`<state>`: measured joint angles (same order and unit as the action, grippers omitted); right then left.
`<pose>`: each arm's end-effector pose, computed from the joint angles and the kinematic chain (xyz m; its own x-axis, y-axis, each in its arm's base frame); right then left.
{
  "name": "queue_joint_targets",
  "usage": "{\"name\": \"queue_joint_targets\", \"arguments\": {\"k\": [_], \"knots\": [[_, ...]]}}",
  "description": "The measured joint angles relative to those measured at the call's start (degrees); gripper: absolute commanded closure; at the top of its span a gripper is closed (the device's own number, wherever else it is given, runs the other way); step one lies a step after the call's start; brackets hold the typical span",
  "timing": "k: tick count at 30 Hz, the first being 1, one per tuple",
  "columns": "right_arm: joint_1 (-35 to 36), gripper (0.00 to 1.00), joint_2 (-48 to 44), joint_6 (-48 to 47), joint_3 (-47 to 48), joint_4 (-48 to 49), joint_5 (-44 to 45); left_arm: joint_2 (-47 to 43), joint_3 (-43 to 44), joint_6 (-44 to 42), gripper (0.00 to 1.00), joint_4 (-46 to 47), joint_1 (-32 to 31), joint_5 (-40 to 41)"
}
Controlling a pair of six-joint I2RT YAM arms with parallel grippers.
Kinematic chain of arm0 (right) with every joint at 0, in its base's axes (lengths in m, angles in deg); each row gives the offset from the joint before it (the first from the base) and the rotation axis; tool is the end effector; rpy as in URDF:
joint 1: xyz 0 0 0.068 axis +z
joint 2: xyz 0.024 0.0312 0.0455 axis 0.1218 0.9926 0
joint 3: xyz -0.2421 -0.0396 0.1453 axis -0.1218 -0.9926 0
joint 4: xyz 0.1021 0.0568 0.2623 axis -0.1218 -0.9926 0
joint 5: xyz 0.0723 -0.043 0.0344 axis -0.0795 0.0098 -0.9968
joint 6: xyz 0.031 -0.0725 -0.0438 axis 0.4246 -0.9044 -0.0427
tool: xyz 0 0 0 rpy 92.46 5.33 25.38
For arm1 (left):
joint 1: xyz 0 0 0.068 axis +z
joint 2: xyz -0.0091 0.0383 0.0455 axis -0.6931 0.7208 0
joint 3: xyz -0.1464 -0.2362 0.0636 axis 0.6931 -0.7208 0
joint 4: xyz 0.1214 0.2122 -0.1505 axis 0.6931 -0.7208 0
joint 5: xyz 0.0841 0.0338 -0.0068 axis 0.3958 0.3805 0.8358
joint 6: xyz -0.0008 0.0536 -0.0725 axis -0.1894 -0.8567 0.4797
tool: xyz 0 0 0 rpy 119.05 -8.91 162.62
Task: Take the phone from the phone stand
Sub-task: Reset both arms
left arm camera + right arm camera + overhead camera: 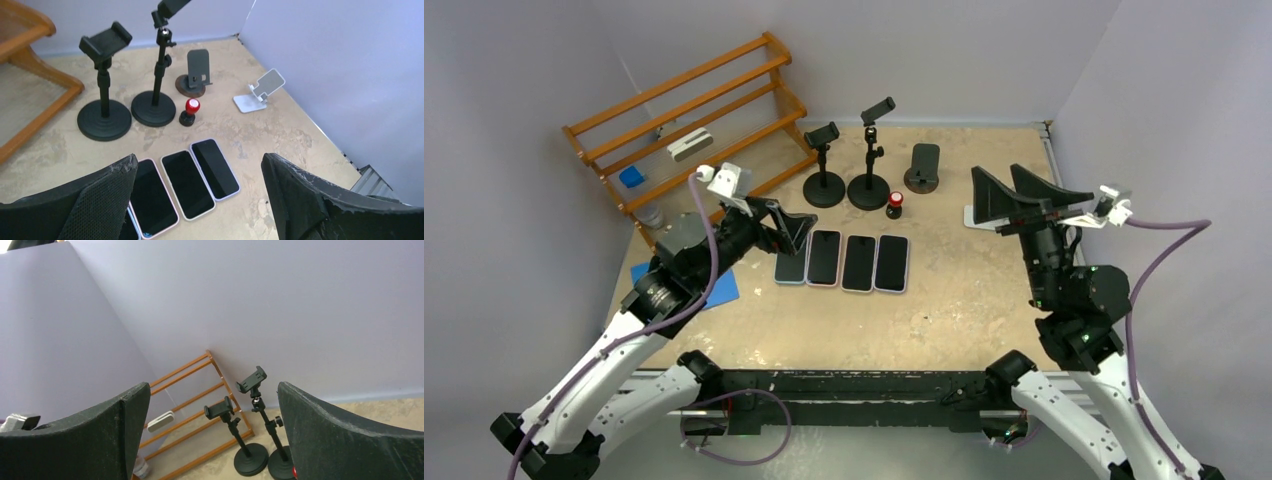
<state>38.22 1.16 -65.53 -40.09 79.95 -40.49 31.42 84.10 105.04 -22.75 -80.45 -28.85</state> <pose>0.1462 0.0607 0.4831 0.3300 0.6368 -0.6969 -0.4495 0.7552 0.4772 0.1926 -0.1424 0.3943 -0.2712 -0.2771 -0.9218 0.5288 0.7573 -0.3832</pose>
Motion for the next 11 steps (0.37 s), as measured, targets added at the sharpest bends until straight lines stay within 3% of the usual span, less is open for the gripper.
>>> {"name": "queue_joint_targets", "arguments": {"k": [11], "knots": [[0.0, 0.01, -2.84, -1.01, -3.93, -0.83, -0.09, -1.22, -1.09, -0.72, 0.07, 1.73, -0.22, 0.85]]}}
